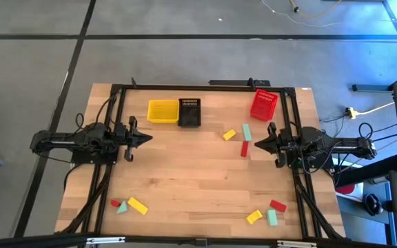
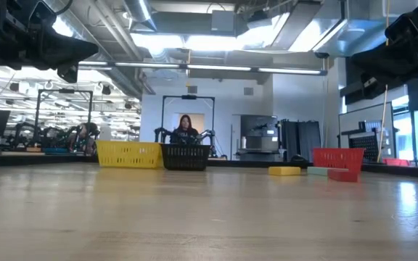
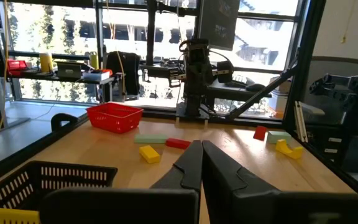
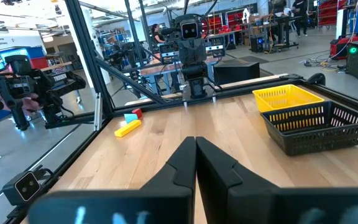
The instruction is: Sort & place blocks by color
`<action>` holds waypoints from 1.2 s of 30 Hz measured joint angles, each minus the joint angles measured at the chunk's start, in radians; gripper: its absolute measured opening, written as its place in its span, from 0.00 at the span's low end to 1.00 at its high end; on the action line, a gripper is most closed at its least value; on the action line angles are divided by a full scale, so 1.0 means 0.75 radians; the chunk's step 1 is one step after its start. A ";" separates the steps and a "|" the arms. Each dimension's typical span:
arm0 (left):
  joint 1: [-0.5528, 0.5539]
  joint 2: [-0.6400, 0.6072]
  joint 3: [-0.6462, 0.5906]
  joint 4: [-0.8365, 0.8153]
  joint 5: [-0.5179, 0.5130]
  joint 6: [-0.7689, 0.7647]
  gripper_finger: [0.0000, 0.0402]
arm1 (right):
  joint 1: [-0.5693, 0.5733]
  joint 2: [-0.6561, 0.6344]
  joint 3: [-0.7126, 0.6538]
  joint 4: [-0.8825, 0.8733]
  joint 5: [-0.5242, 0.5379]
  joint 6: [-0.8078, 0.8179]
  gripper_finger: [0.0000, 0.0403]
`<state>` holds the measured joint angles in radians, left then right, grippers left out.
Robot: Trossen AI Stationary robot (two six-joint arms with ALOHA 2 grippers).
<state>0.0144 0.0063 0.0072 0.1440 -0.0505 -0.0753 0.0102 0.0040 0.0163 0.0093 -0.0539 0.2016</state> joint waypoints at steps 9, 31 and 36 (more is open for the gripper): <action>0.000 0.000 0.000 0.000 0.000 0.000 0.00 | 0.000 0.000 0.000 0.000 0.000 0.000 0.04; 0.000 0.108 0.083 0.311 -0.124 -0.106 0.00 | 0.000 0.000 0.000 0.000 0.000 0.000 0.04; -0.001 0.342 0.355 0.014 -0.067 -0.107 0.00 | 0.000 0.000 0.000 0.000 0.000 0.000 0.04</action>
<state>0.0134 0.2630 0.2733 0.1547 -0.1010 -0.1559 0.0102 0.0043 0.0162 0.0090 -0.0539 0.2016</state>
